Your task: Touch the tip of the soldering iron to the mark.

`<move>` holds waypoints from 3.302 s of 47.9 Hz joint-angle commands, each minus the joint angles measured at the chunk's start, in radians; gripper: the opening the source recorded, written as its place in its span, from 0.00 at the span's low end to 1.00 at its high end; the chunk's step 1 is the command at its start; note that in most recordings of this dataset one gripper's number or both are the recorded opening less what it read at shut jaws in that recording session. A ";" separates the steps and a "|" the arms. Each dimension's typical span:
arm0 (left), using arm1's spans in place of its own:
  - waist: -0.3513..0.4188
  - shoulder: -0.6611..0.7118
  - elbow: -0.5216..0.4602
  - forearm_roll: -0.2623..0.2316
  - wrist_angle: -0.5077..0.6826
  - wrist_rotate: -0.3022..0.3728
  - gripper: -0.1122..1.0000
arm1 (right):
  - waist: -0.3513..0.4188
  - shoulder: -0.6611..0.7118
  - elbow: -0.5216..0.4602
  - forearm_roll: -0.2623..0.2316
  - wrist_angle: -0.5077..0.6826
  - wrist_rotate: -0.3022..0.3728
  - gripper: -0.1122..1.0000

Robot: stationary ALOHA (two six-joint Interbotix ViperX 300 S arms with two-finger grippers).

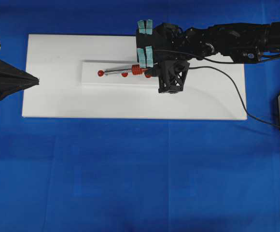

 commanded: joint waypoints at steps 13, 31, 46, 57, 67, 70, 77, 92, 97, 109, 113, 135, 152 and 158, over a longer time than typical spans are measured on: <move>-0.002 0.003 -0.009 0.002 -0.009 0.000 0.10 | 0.000 -0.014 -0.012 -0.002 -0.002 0.000 0.16; -0.002 0.003 -0.012 0.003 -0.011 0.000 0.10 | 0.000 -0.037 -0.015 -0.002 0.002 0.005 0.16; -0.002 0.003 -0.014 0.003 -0.012 -0.002 0.10 | 0.002 -0.160 -0.034 -0.005 0.052 0.003 0.16; -0.002 0.003 -0.012 0.002 -0.015 -0.002 0.10 | 0.002 -0.222 -0.057 -0.035 0.104 0.005 0.16; -0.002 0.003 -0.012 0.003 -0.015 -0.002 0.10 | 0.000 -0.219 -0.057 -0.037 0.106 0.005 0.16; -0.002 0.003 -0.012 0.003 -0.015 -0.002 0.10 | 0.000 -0.219 -0.054 -0.035 0.106 0.005 0.16; -0.002 0.005 -0.012 0.002 -0.015 -0.002 0.10 | -0.002 -0.233 -0.031 -0.037 0.117 0.008 0.16; -0.002 0.003 -0.012 0.002 -0.015 -0.003 0.10 | -0.018 -0.334 0.094 -0.035 0.118 0.037 0.16; -0.002 0.003 -0.012 0.003 -0.015 -0.002 0.10 | -0.018 -0.368 0.129 -0.035 0.118 0.046 0.16; -0.002 0.003 -0.012 0.002 -0.015 -0.002 0.10 | -0.018 -0.405 0.166 -0.035 0.114 0.055 0.16; -0.002 0.003 -0.012 0.003 -0.015 -0.003 0.10 | -0.018 -0.403 0.166 -0.038 0.114 0.055 0.16; -0.002 0.003 -0.012 0.002 -0.015 -0.003 0.10 | -0.018 -0.399 0.164 -0.044 0.112 0.055 0.16; -0.002 0.005 -0.012 0.002 -0.015 -0.003 0.10 | -0.018 -0.397 0.164 -0.044 0.109 0.055 0.16; -0.002 0.003 -0.012 0.003 -0.015 -0.002 0.10 | -0.018 -0.397 0.164 -0.043 0.109 0.055 0.16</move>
